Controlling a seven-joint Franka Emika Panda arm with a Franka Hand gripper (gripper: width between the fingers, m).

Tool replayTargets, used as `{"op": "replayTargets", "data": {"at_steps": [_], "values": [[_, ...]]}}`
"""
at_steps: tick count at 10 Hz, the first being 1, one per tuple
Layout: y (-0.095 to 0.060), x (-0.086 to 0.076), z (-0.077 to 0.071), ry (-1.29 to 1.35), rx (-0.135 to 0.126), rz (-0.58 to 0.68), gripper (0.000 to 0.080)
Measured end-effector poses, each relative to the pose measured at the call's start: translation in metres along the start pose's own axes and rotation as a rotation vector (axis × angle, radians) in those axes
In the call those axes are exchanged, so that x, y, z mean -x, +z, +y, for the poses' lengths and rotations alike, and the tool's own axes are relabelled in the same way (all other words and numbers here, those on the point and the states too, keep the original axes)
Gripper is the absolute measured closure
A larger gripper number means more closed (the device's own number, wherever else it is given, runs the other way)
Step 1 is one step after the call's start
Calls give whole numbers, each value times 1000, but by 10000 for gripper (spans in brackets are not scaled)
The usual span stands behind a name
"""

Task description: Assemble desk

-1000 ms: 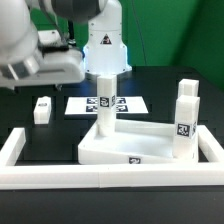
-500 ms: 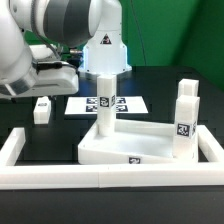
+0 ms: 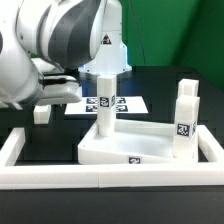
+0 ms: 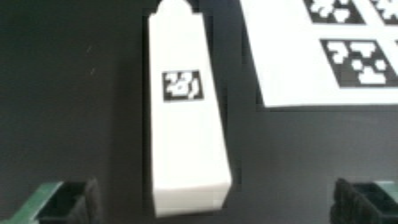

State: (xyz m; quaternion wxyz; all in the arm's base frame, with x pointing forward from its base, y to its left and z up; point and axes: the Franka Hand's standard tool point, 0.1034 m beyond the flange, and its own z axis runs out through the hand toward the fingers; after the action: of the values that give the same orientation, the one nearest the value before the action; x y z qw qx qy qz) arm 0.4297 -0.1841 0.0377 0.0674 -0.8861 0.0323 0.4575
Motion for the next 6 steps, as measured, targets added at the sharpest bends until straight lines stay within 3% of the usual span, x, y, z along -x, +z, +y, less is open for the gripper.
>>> {"op": "replayTargets", "data": {"at_steps": [4,6], "values": [[1,-1,2,2,1,3,150],[19,-6,8,14,0,-17,150]]}}
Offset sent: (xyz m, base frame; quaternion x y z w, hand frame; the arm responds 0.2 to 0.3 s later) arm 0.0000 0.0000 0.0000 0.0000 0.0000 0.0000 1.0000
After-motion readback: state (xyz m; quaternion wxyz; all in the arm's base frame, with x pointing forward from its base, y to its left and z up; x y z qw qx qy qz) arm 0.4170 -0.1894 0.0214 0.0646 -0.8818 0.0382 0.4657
